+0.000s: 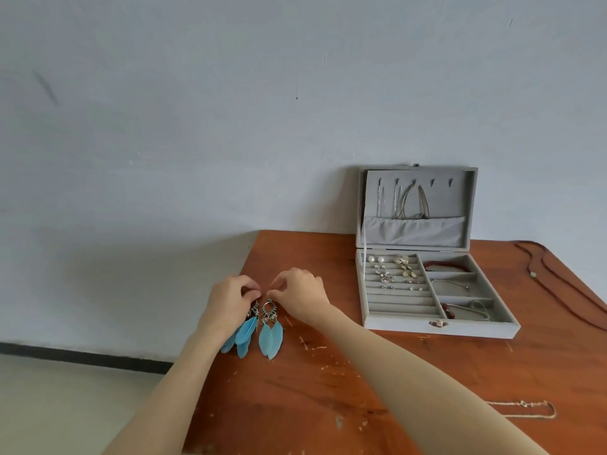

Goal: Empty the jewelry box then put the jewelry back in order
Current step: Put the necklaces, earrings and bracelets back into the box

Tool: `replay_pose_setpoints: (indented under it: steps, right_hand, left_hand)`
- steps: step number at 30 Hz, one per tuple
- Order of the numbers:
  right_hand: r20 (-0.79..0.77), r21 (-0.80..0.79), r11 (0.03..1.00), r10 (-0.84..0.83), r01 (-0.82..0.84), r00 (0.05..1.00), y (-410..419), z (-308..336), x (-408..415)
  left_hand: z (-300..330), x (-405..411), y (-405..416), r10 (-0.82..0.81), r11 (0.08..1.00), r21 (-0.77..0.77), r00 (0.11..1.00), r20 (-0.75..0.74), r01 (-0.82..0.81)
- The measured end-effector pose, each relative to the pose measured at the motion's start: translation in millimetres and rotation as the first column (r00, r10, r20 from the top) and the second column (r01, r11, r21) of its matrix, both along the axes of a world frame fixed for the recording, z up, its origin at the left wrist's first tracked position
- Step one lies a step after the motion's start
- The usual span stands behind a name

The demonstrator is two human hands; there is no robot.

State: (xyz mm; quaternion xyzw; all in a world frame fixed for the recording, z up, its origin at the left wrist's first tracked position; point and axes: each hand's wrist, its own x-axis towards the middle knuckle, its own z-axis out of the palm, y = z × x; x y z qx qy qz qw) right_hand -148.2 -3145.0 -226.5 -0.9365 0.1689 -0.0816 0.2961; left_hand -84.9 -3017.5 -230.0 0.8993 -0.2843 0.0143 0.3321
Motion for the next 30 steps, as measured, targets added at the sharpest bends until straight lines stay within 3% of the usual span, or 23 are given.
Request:
replay_pose_setpoints:
  steps: [7,20,25,30]
  right_hand:
    - [0.0,0.168,0.985,-0.05,0.049,0.999,2.1,5.4,-3.4]
    - [-0.092,0.095,0.985,-0.135,0.144,0.987,18.5,6.1,6.8]
    - [0.05,0.444,0.891,-0.133,0.097,0.99,-4.8,23.5,-20.6]
    - [0.263,0.428,0.901,-0.199,0.071,0.944,-37.7,62.8,-83.1]
  left_hand:
    - [16.6,-15.6,7.5,0.033,0.996,-0.081,0.998,-0.044,-0.037]
    - [48.1,-43.2,24.6,0.118,0.978,-0.159,0.988,-0.099,-0.133]
    - [60.1,-51.2,17.7,0.09,0.97,-0.216,0.989,-0.113,-0.113]
    - [76.8,-81.1,-8.7,-0.016,0.945,-0.327,0.998,-0.054,-0.002]
